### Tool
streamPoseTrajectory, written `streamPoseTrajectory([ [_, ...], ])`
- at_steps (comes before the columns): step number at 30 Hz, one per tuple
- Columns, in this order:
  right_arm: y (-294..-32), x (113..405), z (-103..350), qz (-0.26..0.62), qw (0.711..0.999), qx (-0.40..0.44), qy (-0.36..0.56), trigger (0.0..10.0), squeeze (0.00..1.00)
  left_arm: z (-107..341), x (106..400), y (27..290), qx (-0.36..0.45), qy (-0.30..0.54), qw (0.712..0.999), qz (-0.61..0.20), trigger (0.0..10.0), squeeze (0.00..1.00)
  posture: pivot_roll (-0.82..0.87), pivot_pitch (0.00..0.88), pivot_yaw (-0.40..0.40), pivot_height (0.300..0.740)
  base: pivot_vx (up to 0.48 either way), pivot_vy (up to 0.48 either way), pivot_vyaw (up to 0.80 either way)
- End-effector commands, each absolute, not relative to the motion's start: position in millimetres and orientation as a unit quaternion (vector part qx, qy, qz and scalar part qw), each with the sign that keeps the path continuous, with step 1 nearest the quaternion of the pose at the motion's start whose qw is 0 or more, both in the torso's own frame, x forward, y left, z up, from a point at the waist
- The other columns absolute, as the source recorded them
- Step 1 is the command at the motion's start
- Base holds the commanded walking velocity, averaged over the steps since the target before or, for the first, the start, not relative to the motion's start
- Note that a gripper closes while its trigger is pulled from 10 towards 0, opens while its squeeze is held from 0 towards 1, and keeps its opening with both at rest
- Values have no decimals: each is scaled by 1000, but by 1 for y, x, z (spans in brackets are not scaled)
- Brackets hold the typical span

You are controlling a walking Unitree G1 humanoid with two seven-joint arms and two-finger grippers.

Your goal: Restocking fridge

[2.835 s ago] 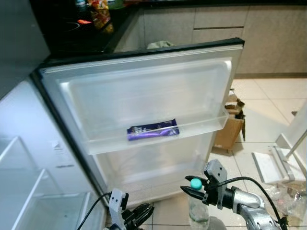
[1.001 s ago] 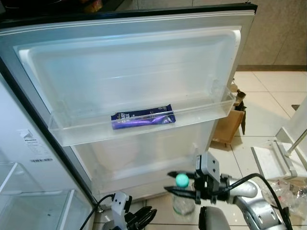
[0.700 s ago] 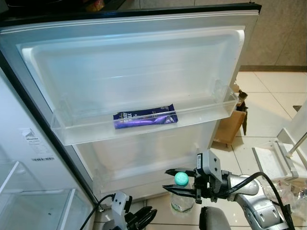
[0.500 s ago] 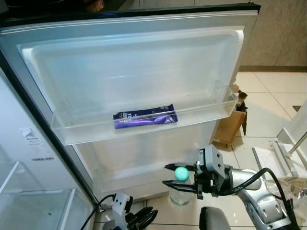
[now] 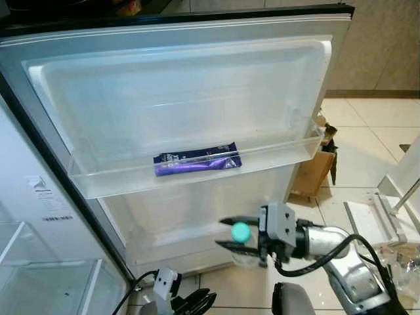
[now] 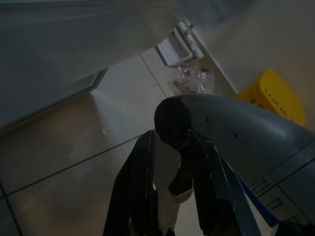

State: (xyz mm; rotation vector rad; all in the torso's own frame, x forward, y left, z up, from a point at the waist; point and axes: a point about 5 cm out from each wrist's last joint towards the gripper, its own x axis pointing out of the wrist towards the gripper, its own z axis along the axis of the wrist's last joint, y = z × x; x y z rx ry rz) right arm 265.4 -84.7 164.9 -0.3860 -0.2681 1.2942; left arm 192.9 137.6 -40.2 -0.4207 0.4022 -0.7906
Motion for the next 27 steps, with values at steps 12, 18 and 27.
streamPoseTrajectory([
  [12, -88, 277, 169, 544, 810, -153, -156, 10000, 0, -41, 189, 139, -205, 198, 876, -389, 10000, 0, -74, 96, 11, 408, 0, 0, 0],
  [18, -90, 283, 162, 515, 826, -164, -161, 10000, 0, -39, 191, 143, -204, 190, 878, -389, 10000, 0, -67, 104, 13, 408, 0, 0, 0],
  [27, -91, 291, 161, 476, 842, -178, -181, 10000, 0, -32, 198, 148, -201, 170, 882, -391, 10000, 0, -52, 121, 20, 408, 0, 0, 0],
])
